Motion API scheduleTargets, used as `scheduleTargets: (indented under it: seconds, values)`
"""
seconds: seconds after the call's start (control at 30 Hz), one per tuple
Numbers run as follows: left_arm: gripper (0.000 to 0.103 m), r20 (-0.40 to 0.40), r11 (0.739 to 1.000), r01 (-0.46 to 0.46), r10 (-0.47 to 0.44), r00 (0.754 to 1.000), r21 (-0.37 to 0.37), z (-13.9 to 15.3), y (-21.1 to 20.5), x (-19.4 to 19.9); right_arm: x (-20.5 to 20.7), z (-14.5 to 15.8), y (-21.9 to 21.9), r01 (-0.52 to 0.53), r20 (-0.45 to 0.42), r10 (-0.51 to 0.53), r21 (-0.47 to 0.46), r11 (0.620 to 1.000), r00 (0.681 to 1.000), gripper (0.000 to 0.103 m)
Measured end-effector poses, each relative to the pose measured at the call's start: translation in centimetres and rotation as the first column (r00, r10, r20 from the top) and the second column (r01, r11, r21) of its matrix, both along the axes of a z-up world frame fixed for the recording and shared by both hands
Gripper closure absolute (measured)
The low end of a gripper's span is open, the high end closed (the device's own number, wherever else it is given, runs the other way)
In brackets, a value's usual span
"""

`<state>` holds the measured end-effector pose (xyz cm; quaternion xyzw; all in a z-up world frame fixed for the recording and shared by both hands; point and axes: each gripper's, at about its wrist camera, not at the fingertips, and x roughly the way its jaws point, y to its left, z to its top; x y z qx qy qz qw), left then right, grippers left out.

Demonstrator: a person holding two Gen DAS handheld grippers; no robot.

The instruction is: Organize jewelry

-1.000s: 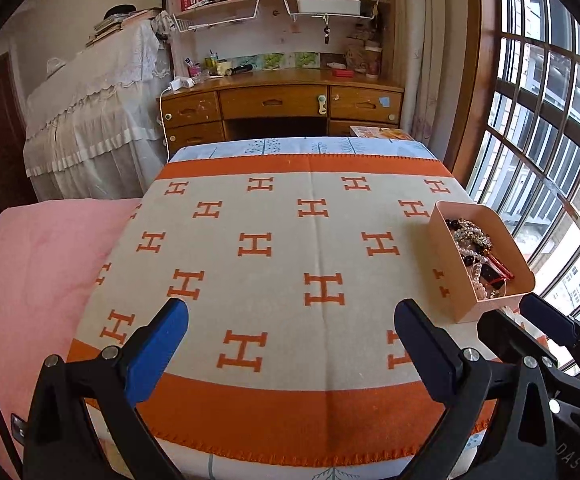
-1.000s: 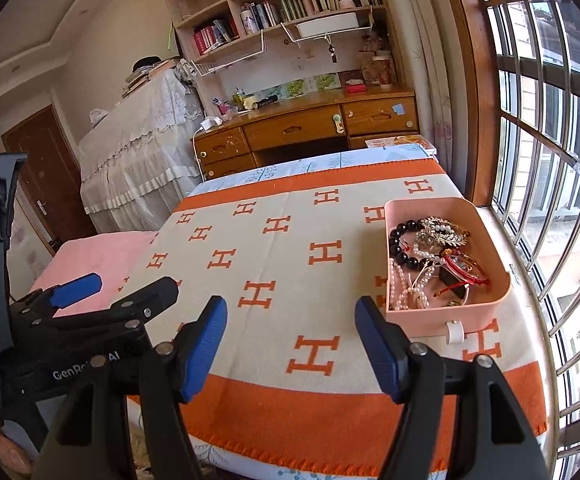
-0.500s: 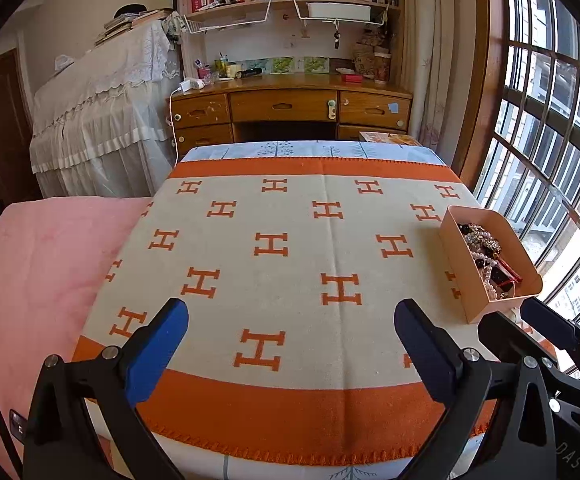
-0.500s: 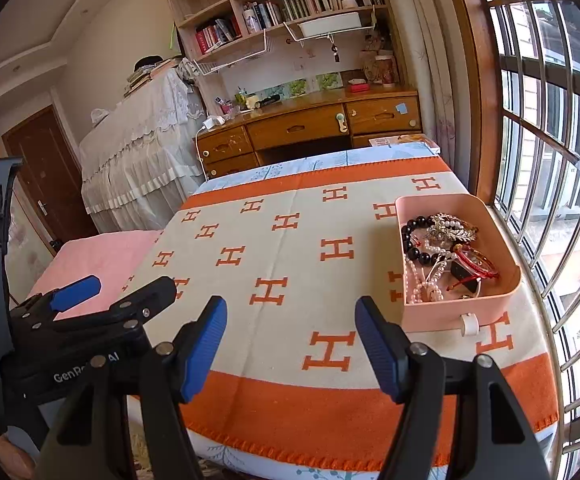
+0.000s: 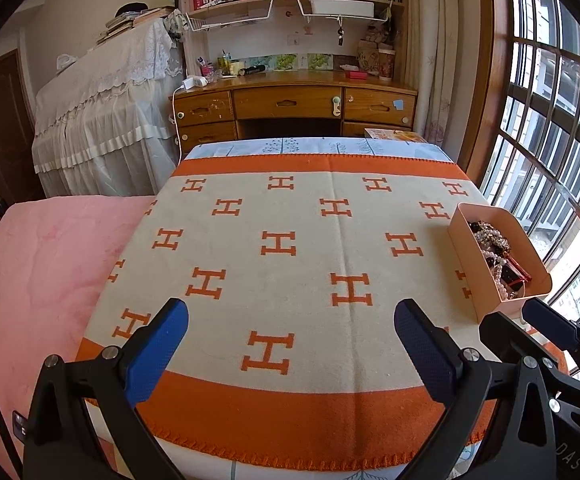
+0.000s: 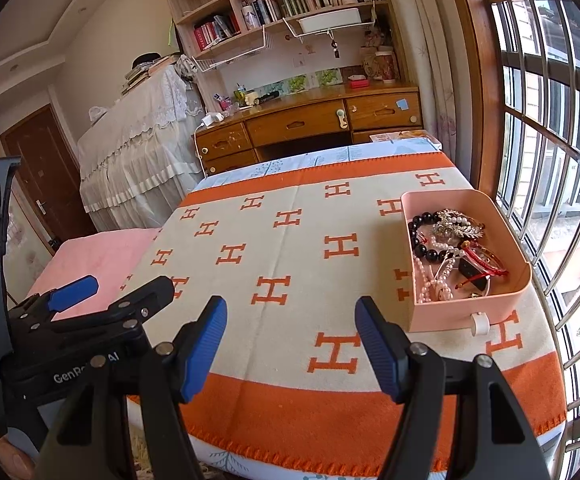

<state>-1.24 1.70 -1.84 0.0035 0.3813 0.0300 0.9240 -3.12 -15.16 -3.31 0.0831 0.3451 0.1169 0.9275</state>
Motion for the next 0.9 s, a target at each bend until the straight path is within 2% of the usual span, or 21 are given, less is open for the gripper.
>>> scheduleTargets:
  seconds: [0.9]
  values:
    - [0.001,-0.017,1.0,-0.009,0.009,1.0,0.013,-0.4,1.0,-0.9,0.0,-1.1,0.1,0.004,-0.025,-0.004,0.01,1.0,1.0,0.036]
